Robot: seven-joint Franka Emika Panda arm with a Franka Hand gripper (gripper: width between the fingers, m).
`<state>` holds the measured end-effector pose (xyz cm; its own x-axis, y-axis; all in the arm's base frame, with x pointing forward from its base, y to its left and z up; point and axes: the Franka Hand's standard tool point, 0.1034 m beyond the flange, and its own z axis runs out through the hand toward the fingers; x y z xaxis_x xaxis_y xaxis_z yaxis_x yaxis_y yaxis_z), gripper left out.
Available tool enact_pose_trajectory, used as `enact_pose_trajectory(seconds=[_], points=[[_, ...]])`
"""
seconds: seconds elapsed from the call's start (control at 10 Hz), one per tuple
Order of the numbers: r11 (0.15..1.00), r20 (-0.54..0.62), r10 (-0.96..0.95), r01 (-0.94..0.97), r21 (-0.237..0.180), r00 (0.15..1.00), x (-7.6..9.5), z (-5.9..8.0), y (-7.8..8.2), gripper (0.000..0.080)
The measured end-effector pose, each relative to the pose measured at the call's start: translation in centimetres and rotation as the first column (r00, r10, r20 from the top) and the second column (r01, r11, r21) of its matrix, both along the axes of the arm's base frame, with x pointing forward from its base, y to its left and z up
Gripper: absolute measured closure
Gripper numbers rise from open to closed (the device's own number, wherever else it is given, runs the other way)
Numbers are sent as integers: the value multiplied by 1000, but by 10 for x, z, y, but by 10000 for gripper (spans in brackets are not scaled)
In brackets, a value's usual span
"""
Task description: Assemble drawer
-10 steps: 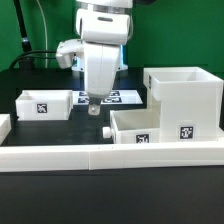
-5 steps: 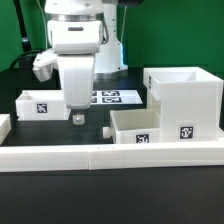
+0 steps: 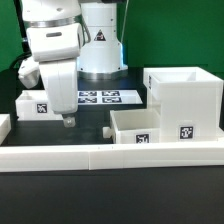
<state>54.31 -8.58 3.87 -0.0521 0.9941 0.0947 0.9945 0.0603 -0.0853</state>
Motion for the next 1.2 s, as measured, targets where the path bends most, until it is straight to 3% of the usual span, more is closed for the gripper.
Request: enact_pose_trajectory(seconds=[0.6, 1.1, 1.2], points=[[1000, -26, -11, 11, 27, 1000, -2, -13, 47, 150], [999, -31, -35, 36, 26, 999, -3, -14, 50, 150], [998, -36, -48, 49, 26, 998, -3, -15, 60, 150]])
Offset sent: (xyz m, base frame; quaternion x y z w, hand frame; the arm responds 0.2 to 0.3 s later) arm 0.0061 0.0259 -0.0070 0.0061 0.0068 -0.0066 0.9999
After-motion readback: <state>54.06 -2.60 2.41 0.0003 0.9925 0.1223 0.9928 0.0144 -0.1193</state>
